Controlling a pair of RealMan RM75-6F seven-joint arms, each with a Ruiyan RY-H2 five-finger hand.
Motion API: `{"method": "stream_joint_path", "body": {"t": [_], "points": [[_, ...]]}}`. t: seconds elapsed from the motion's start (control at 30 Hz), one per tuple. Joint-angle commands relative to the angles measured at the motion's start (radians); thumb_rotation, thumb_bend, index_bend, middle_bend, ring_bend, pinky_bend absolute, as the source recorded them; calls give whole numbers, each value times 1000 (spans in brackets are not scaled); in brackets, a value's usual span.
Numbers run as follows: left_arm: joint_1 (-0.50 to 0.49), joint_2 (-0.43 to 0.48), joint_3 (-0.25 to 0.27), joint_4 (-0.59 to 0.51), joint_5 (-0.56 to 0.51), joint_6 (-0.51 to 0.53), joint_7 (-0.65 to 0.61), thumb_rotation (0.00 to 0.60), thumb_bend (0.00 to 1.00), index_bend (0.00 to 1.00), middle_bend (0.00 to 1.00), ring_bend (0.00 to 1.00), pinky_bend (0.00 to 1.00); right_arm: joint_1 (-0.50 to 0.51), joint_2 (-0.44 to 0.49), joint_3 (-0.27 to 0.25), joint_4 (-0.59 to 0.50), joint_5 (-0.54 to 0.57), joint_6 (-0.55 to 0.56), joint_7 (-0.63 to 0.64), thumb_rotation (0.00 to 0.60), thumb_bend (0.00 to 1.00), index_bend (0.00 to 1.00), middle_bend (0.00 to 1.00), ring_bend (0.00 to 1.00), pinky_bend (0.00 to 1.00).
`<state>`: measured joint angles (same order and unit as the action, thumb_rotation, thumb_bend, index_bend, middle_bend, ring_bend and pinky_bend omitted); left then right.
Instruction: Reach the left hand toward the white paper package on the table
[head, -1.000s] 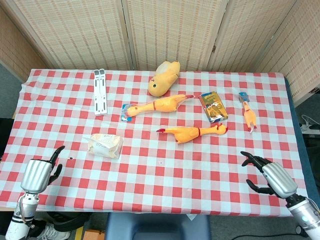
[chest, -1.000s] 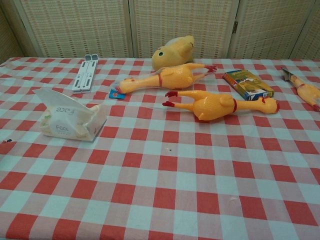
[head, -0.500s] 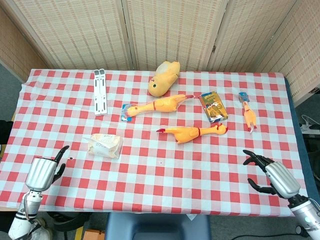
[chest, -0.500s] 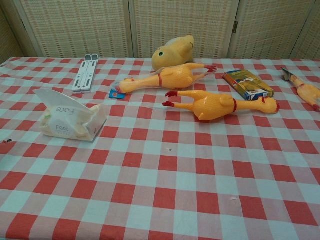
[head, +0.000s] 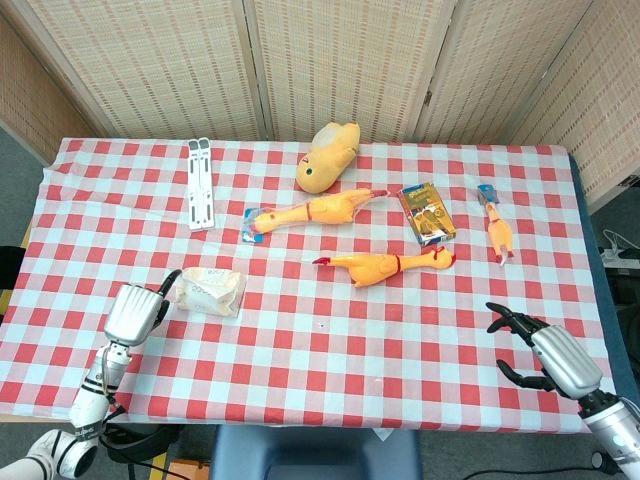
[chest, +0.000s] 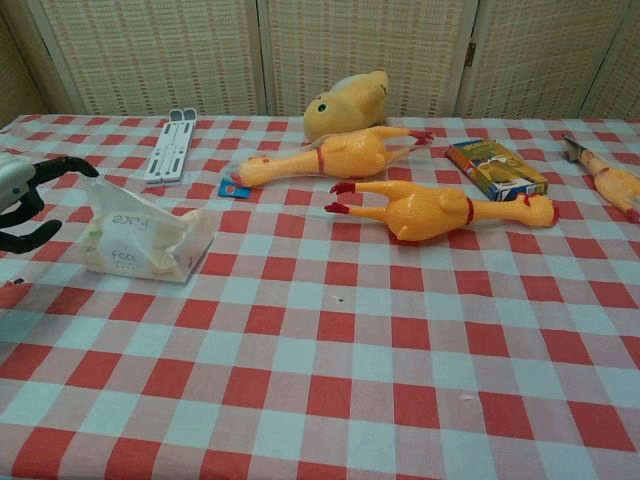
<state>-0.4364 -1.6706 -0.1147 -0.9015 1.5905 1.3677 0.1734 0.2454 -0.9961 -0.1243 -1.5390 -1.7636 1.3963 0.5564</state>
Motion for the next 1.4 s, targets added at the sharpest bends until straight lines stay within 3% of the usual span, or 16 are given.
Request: {"method": "stream_joint_path", "body": {"t": [0.03, 0.17, 0.33, 0.5, 0.63, 0.73, 0.87, 1.13, 1.4], "points": [[-30, -50, -12, 60, -10, -11, -34, 600, 456, 210, 946, 969, 974, 0, 1, 1, -1, 2, 1, 2, 600, 312, 90, 320, 222, 353], [-46, -91, -9, 115, -13, -8, -72, 600, 460, 253, 947, 969, 974, 0, 2, 2, -2, 4, 0, 2, 600, 312, 90, 320, 222, 353], [-60, -131, -10, 168, -18, 1, -102, 600, 484, 386, 953, 970, 974, 2, 4, 0, -4, 3, -6, 1, 600, 312, 90, 320, 222, 354], [-70, -143, -15, 179, -28, 10, -109, 600, 483, 236, 943, 970, 974, 4, 7, -1, -6, 4, -11, 1, 600, 312, 90, 320, 222, 353], [-77, -143, -18, 171, -27, 32, -109, 600, 484, 193, 942, 970, 974, 4, 7, -2, -7, 2, -11, 1, 600, 313, 91, 320, 222, 353], [-79, -146, -18, 175, -25, 41, -111, 600, 501, 318, 947, 971, 974, 3, 8, -2, -6, 1, -10, 1, 600, 313, 91, 320, 222, 353], [-82, -168, -22, 203, -27, 65, -119, 600, 570, 621, 955, 977, 975, 2, 9, -1, -7, 3, -8, 3, 600, 312, 90, 320, 222, 353], [-71, -152, -34, 190, -43, 111, -128, 600, 623, 635, 955, 978, 973, 2, 11, -2, -8, 1, -8, 6, 600, 312, 90, 320, 222, 353], [-11, 19, -86, 16, -46, 297, -8, 600, 619, 644, 957, 978, 973, 3, 17, -5, -9, -2, -9, 12, 600, 312, 90, 320, 222, 354]]}}
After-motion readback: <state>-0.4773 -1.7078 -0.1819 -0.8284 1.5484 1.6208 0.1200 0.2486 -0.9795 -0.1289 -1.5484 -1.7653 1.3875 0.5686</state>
